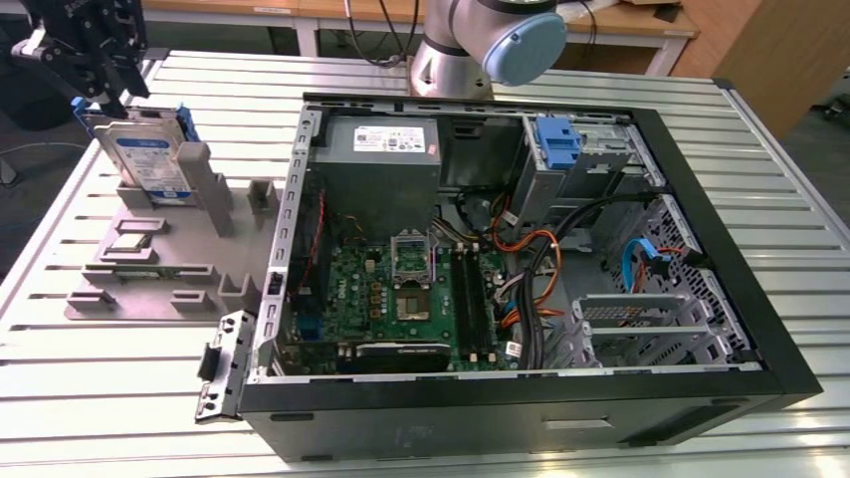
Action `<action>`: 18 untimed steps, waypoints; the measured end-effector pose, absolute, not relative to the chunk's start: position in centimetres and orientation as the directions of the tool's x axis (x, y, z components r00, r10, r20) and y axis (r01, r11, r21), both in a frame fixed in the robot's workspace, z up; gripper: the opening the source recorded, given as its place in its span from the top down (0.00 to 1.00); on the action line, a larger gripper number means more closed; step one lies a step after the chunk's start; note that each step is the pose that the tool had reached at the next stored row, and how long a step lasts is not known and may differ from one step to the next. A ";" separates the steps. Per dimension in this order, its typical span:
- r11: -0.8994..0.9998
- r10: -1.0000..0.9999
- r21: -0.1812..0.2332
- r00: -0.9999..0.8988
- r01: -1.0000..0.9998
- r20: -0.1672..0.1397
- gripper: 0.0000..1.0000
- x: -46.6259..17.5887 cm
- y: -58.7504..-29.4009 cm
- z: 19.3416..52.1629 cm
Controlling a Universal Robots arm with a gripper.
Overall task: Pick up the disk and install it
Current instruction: 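Pick up the disk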
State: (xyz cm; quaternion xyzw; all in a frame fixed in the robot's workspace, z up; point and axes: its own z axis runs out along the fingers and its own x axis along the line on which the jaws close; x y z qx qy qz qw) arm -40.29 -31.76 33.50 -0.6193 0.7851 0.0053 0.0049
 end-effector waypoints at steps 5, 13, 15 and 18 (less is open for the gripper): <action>0.157 -0.988 0.003 -0.157 -0.988 -0.014 0.53 -40.3 -31.8 33.4; 0.156 -0.988 0.002 -0.156 -0.988 -0.014 0.46 -40.3 -31.8 33.4; 0.155 -0.988 0.002 -0.155 -0.988 -0.015 0.40 -40.3 -31.8 33.3; 0.115 -0.993 0.002 -0.115 -0.993 -0.014 0.40 -40.3 -31.8 33.1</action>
